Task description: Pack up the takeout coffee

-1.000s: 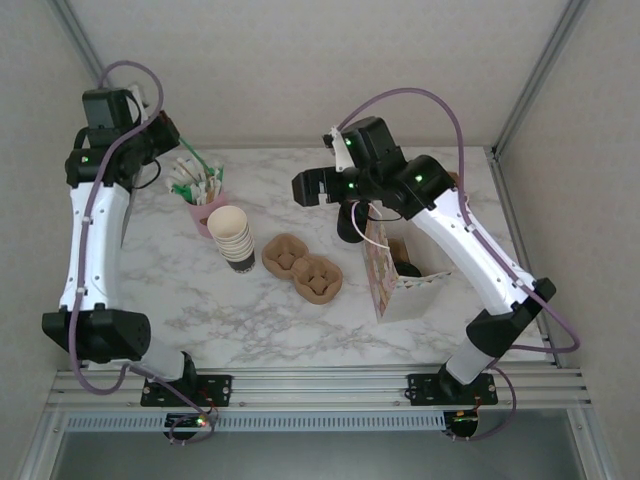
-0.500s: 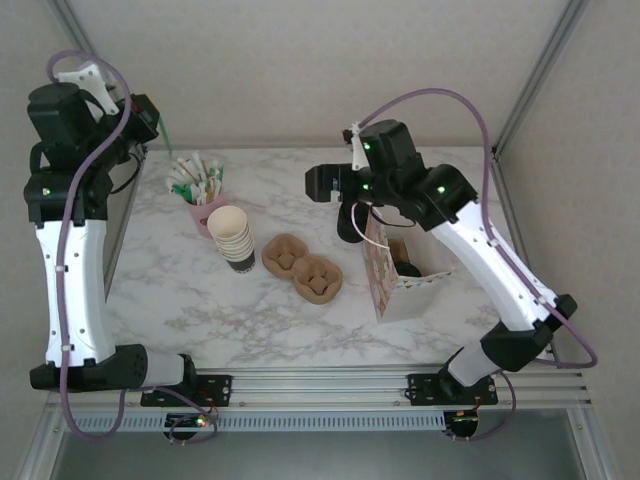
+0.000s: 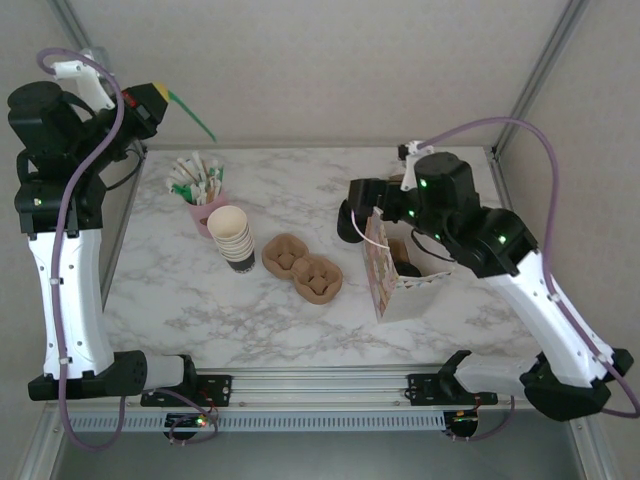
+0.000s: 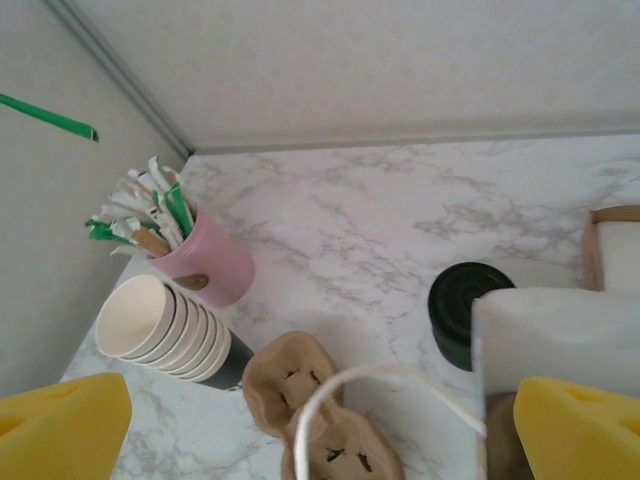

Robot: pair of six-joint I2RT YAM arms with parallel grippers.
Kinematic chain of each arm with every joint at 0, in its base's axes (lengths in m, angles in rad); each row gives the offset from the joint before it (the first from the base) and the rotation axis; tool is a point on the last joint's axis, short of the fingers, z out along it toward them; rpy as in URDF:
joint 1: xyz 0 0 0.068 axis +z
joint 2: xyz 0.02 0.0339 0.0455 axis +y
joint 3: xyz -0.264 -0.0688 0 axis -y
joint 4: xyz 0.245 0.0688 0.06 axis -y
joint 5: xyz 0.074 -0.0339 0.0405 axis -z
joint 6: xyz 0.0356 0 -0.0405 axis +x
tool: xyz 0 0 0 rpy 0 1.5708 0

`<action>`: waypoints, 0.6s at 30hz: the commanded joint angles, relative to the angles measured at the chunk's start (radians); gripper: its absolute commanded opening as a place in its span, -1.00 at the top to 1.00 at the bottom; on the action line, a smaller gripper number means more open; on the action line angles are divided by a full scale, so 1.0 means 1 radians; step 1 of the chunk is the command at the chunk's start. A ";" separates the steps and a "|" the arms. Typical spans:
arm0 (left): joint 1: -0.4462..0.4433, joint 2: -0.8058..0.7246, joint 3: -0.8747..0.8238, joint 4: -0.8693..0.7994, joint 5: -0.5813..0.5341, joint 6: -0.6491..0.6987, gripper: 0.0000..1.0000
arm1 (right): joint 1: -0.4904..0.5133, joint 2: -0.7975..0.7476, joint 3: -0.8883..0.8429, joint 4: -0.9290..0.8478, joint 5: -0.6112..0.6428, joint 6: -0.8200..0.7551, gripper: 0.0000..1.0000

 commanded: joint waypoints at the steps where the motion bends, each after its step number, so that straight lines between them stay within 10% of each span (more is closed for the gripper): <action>1: -0.011 -0.026 -0.011 0.095 0.123 -0.055 1.00 | 0.000 -0.056 -0.030 0.036 0.100 -0.010 -0.98; 18: -0.268 0.037 0.022 0.156 0.089 -0.075 1.00 | -0.001 -0.147 -0.130 -0.049 0.308 -0.034 -0.98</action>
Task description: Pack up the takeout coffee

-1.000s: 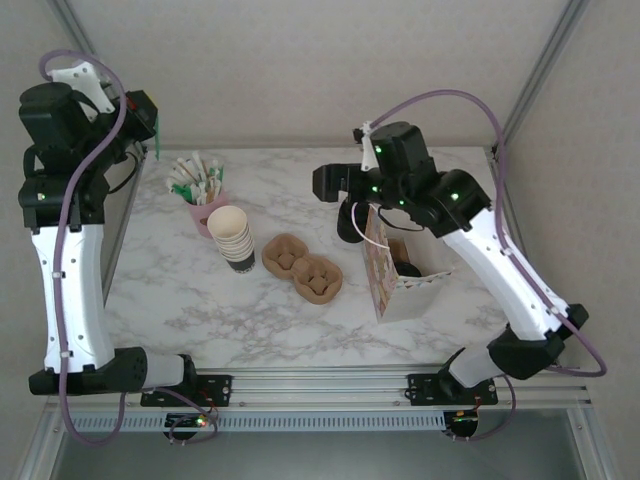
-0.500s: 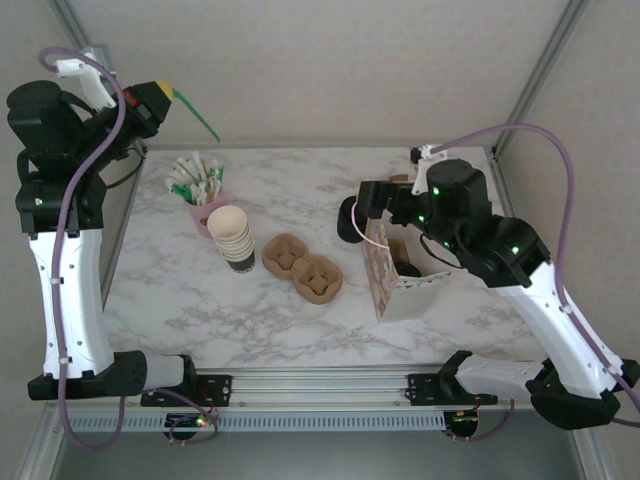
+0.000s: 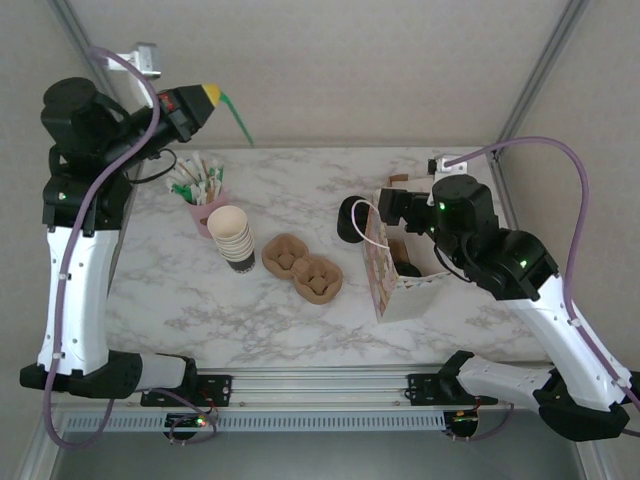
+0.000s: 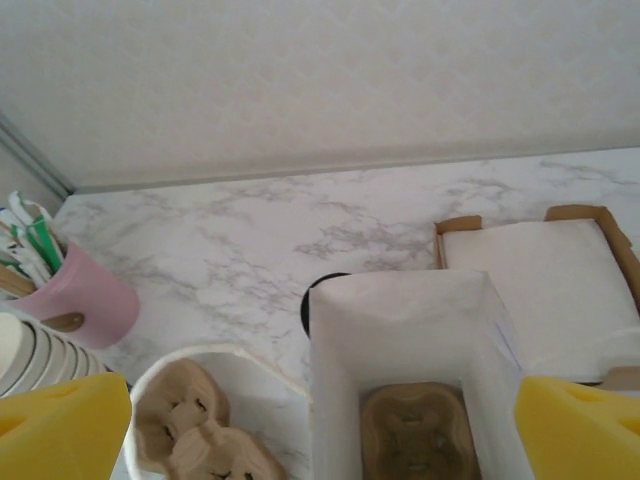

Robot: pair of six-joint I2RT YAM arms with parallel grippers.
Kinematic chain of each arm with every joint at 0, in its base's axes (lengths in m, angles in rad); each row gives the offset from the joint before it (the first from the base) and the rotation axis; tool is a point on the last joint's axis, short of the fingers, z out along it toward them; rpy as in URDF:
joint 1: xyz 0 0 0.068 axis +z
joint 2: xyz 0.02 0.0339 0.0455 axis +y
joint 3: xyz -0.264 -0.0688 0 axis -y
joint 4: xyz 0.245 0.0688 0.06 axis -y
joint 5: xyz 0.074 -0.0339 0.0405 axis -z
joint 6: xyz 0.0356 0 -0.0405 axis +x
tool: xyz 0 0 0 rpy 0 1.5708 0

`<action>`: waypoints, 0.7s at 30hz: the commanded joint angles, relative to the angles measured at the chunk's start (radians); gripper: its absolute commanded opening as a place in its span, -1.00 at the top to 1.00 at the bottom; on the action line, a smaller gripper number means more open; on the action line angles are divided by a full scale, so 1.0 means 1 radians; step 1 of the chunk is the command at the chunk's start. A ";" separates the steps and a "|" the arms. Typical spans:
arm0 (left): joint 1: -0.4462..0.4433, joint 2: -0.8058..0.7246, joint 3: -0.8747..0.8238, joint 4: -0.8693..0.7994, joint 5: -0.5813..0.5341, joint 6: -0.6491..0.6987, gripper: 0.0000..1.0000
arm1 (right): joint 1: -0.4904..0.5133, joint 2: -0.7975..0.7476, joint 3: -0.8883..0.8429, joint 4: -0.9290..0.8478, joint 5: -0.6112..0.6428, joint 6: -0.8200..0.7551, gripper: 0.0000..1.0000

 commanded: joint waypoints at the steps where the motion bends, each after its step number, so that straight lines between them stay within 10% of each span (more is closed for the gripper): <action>1: -0.051 0.022 0.029 0.055 -0.027 -0.006 1.00 | -0.001 -0.030 -0.023 -0.012 0.075 -0.006 -0.98; 21: -0.419 0.241 0.250 0.011 -0.148 0.043 1.00 | -0.004 -0.123 -0.115 -0.143 0.465 0.117 -0.98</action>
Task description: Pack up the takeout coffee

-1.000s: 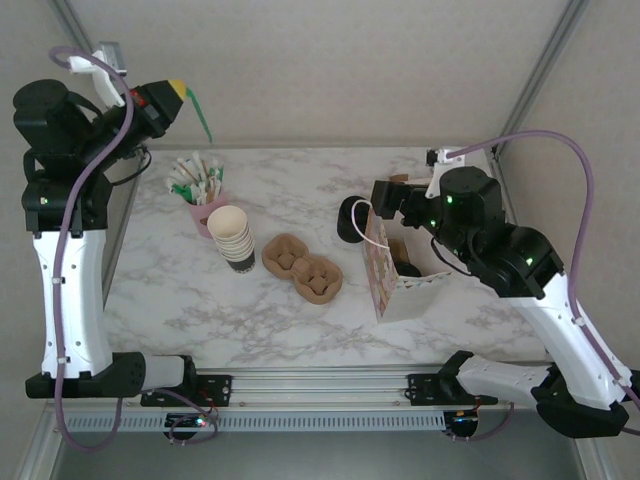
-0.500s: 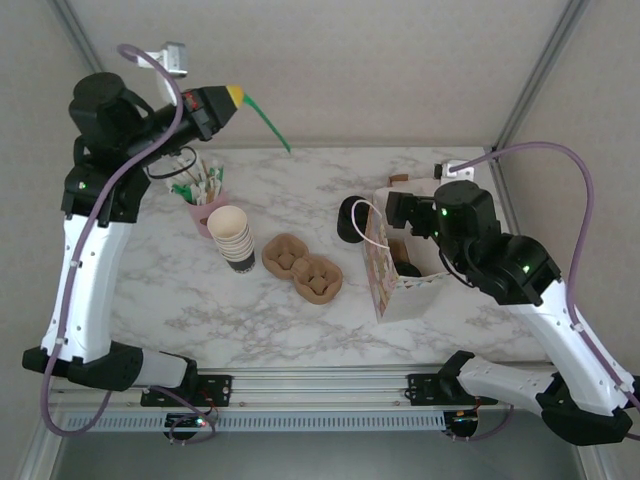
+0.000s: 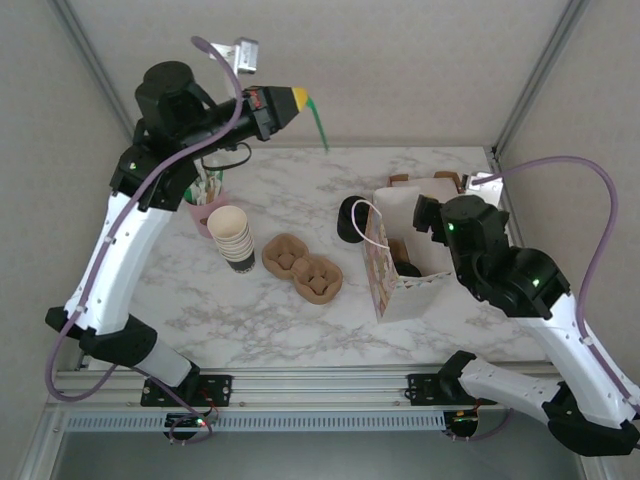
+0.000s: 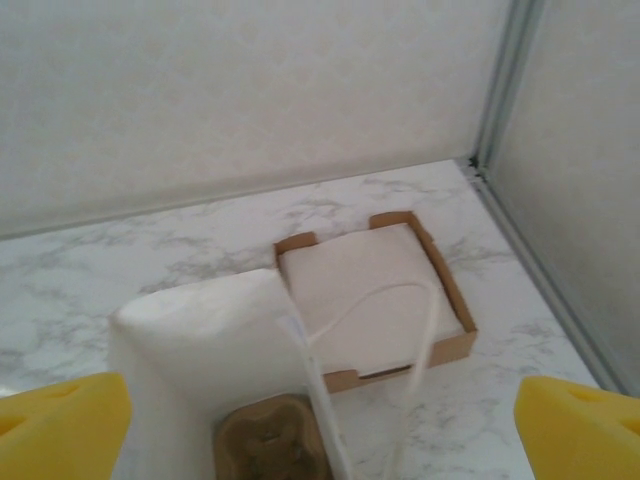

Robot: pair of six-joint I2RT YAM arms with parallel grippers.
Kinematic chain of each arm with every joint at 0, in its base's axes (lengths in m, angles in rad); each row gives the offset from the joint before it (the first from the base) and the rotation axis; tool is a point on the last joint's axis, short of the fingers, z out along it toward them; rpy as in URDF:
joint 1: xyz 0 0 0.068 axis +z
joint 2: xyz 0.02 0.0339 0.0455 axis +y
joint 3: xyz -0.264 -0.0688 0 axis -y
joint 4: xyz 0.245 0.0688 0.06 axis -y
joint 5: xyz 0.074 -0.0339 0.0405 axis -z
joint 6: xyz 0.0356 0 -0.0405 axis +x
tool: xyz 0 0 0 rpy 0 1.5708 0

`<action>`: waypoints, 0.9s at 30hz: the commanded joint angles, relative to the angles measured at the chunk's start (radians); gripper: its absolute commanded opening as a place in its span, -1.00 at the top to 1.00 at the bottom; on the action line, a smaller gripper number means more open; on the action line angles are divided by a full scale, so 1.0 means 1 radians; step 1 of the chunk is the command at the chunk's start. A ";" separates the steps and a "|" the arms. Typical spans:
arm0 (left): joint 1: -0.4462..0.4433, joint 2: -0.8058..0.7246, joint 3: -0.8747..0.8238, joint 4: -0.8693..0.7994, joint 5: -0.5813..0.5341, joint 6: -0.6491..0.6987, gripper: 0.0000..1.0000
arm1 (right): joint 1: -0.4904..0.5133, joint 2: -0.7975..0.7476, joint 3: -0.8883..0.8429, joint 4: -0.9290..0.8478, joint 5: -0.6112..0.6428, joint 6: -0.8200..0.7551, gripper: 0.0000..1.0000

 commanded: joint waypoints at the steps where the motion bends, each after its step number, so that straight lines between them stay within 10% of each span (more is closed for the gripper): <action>1: -0.053 0.040 0.069 0.001 -0.027 0.024 1.00 | -0.004 -0.020 -0.021 -0.070 0.146 0.079 -0.97; 27: -0.251 0.375 0.286 -0.032 -0.025 0.010 1.00 | -0.119 -0.099 -0.150 -0.085 0.166 0.140 -0.98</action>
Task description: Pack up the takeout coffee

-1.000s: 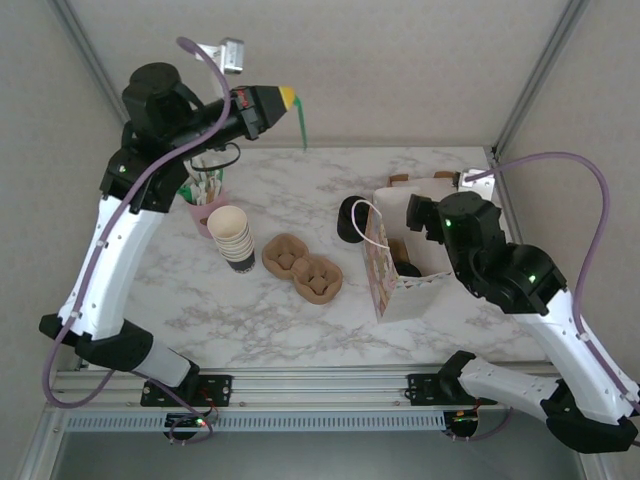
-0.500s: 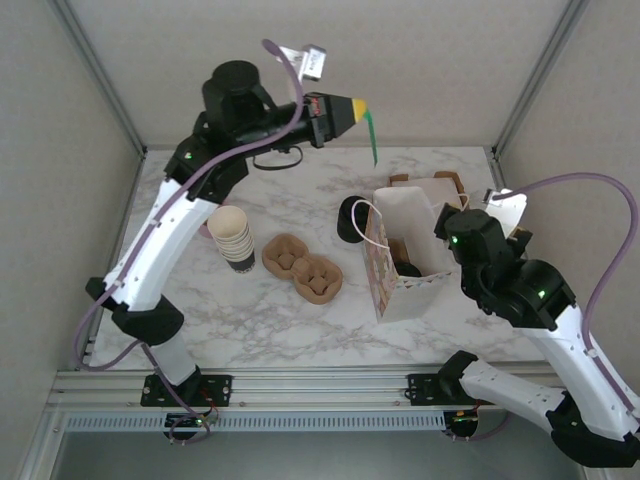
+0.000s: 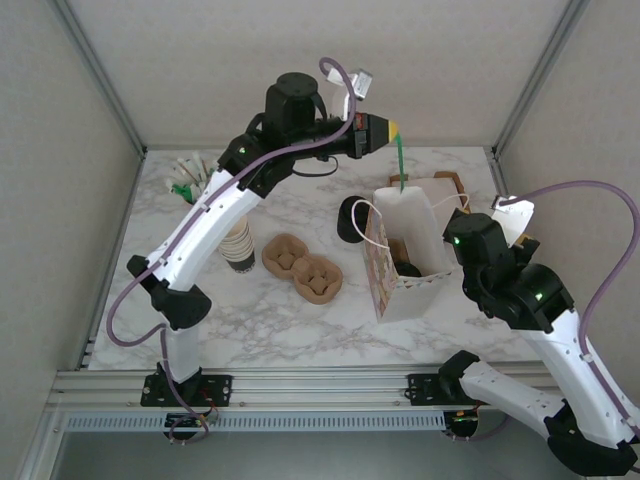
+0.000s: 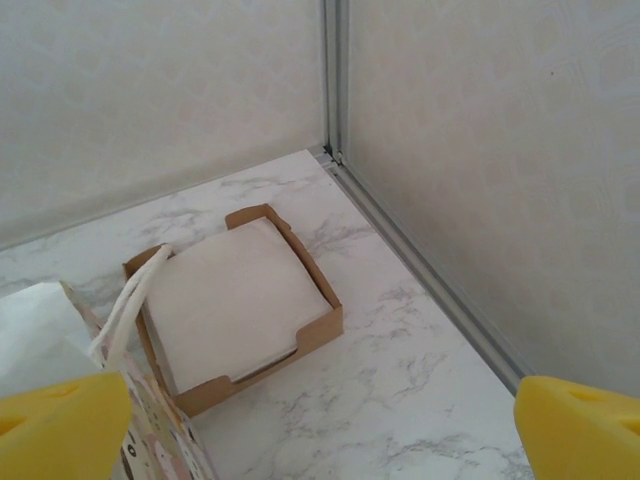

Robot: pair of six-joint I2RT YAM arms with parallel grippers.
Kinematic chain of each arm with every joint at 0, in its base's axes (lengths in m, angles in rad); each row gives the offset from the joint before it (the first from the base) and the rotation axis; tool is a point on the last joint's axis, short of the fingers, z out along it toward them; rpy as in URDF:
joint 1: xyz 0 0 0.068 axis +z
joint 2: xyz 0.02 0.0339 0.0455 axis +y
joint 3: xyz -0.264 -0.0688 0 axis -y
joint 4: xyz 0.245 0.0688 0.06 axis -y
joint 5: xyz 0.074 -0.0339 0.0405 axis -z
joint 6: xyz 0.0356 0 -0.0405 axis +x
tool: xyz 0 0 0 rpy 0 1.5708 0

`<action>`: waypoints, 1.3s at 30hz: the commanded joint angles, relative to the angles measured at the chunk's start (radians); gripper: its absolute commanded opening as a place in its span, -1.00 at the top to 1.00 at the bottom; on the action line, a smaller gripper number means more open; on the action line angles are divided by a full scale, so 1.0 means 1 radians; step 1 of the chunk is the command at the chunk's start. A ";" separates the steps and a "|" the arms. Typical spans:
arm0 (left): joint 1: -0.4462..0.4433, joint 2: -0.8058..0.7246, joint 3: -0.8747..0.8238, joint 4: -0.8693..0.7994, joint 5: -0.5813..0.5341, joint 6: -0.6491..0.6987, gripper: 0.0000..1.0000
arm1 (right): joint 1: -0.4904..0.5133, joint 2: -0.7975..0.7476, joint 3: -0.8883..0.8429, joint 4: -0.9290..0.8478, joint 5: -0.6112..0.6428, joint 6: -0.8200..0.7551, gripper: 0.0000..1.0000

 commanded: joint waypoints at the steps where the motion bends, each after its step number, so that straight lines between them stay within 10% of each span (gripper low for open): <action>1: -0.023 0.011 0.042 0.003 0.006 0.001 1.00 | -0.019 -0.006 -0.018 0.017 0.005 0.006 -0.98; 39: -0.059 0.262 0.019 -0.277 -0.206 0.231 1.00 | -0.435 0.117 0.052 0.061 -0.479 -0.056 -0.98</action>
